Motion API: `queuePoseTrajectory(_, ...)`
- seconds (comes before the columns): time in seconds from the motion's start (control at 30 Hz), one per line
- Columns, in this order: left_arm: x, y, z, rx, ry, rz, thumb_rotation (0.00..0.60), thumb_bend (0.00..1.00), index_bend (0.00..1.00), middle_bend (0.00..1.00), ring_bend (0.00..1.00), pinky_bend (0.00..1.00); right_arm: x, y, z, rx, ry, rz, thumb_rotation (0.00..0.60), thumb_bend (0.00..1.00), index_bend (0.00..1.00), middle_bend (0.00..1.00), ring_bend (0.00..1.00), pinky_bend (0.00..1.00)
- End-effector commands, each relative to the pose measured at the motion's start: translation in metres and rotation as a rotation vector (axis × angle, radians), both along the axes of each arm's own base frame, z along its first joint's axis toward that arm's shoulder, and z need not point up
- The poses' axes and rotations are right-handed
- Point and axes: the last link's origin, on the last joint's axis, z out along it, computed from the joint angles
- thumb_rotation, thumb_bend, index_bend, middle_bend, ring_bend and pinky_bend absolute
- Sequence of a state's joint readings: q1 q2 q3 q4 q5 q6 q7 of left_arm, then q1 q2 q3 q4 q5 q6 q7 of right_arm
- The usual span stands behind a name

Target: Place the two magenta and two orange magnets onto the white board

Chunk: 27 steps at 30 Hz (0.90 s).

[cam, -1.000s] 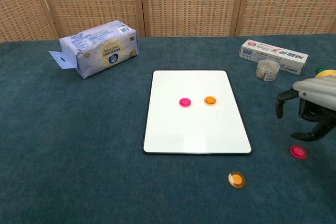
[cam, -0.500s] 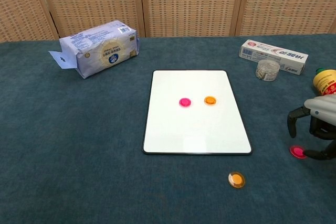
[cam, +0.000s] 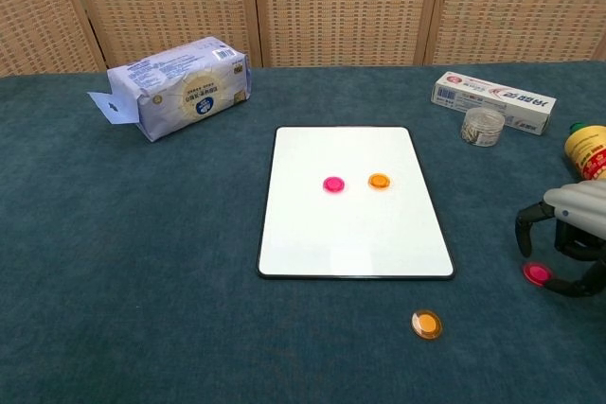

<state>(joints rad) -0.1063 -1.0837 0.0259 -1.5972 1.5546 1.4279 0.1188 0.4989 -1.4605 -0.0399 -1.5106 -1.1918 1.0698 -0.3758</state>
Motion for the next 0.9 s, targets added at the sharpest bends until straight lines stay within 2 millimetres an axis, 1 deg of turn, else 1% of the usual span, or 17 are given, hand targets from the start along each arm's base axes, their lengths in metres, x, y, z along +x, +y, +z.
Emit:
queuePoseTrajectory(0.03,0.0000,0.0001,-0.0001,0.000,0.000,0.000,0.600,0.00,0.00,0.00,0.00,0.00,-0.0006,0.0002,0.0007,0.000,0.002,0.000,0.600,0.34,0.44,0.95,0.93,1.00)
queuePoseTrajectory(0.63,0.0002,-0.0003,-0.0002,0.002,0.001,-0.001,0.600,0.00,0.00,0.00,0.00,0.00,-0.0006,0.0007,-0.0072,0.022,0.009,-0.002,0.600,0.34,0.44,0.95,0.92,1.00)
queuePoseTrajectory(0.9,0.0001,-0.0004,0.0001,0.001,-0.001,0.001,0.600,0.00,0.00,0.00,0.00,0.00,-0.0040,-0.0015,-0.0070,0.025,0.024,-0.015,0.600,0.34,0.44,0.95,0.93,1.00)
